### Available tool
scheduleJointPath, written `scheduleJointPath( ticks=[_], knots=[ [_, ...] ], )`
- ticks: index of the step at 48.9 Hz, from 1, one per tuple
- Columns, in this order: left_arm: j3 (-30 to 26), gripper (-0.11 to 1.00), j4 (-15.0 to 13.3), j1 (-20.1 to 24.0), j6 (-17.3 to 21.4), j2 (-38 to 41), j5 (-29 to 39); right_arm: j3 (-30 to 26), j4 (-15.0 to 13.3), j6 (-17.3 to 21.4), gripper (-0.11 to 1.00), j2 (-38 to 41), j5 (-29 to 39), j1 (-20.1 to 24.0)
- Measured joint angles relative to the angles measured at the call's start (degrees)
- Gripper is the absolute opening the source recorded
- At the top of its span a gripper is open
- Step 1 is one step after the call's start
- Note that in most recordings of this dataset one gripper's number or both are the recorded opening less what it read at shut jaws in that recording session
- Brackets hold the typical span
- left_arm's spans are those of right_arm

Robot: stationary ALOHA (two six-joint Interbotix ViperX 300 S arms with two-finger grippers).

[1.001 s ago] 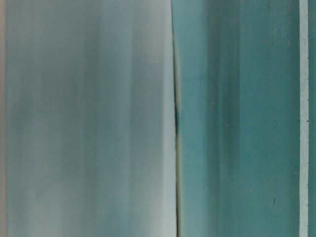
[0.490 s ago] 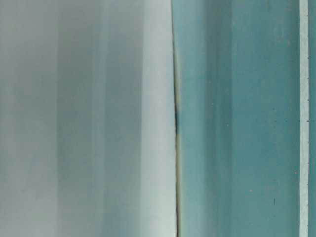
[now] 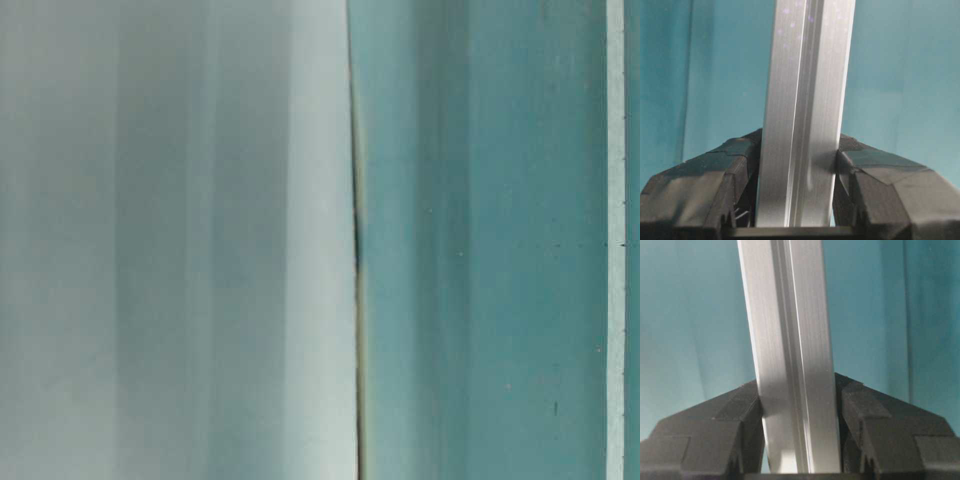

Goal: Lift the metal rail with both hands.
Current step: 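Lower the held rail back onto the table with both grippers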

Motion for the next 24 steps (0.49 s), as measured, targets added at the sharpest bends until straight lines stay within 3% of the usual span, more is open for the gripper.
scheduleJointPath(
  ticks=[15,24],
  knots=[
    [0.18,0.36,0.00,0.00,0.00,0.26,-0.09,1.93,0.00,-0.09,0.39,-0.18,-0.44,0.00],
    [5.45,0.36,0.00,0.09,0.00,0.35,-1.67,7.82,0.00,-0.09,0.39,-0.44,-4.04,0.00]
  ],
)
